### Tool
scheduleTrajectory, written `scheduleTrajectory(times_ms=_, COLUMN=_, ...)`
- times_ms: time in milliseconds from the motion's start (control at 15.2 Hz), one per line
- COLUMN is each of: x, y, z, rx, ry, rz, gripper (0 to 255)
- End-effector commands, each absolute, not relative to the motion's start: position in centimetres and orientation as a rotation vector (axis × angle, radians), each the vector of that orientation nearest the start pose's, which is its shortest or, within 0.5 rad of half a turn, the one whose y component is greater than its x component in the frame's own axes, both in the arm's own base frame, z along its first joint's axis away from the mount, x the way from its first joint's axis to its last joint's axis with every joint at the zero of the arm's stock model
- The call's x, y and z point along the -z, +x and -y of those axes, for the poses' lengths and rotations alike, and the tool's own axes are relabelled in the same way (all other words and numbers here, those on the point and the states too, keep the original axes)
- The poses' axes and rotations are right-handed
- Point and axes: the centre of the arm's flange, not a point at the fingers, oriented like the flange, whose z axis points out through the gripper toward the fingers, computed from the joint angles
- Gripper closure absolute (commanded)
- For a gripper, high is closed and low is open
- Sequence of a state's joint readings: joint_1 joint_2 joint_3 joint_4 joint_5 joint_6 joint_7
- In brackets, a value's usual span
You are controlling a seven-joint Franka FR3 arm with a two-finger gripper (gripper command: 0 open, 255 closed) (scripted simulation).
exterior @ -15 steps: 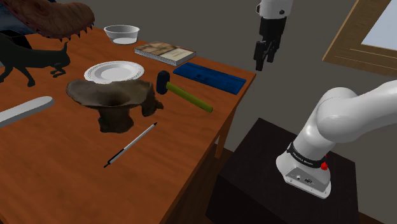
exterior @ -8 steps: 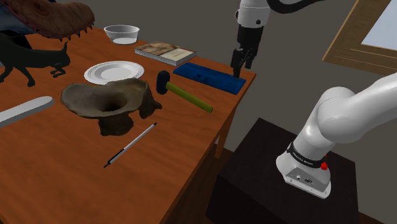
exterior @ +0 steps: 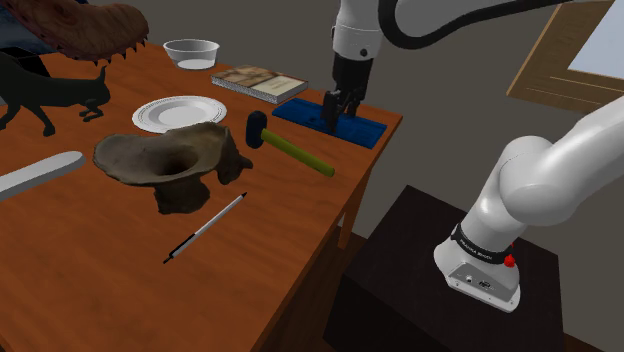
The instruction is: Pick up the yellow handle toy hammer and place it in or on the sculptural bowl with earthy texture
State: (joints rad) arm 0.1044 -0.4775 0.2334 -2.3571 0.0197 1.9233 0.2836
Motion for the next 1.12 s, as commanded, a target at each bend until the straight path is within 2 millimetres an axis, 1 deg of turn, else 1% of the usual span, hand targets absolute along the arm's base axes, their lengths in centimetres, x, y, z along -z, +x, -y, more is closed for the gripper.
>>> scheduleTrajectory(times_ms=0, x=-50.1, y=39.9, z=-16.9, rx=0.135, ry=-3.206, rz=0.065, gripper=0)
scheduleTrajectory(times_ms=396, x=-48.7, y=43.2, z=-23.1, rx=0.255, ry=-3.184, rz=0.142, gripper=0)
scheduleTrajectory(times_ms=462, x=-48.5, y=43.5, z=-23.7, rx=0.268, ry=-3.181, rz=0.151, gripper=0)
scheduleTrajectory(times_ms=924, x=-44.9, y=44.2, z=-23.6, rx=0.268, ry=-3.181, rz=0.151, gripper=0)
scheduleTrajectory(times_ms=1056, x=-44.6, y=44.2, z=-23.6, rx=0.268, ry=-3.181, rz=0.151, gripper=0)
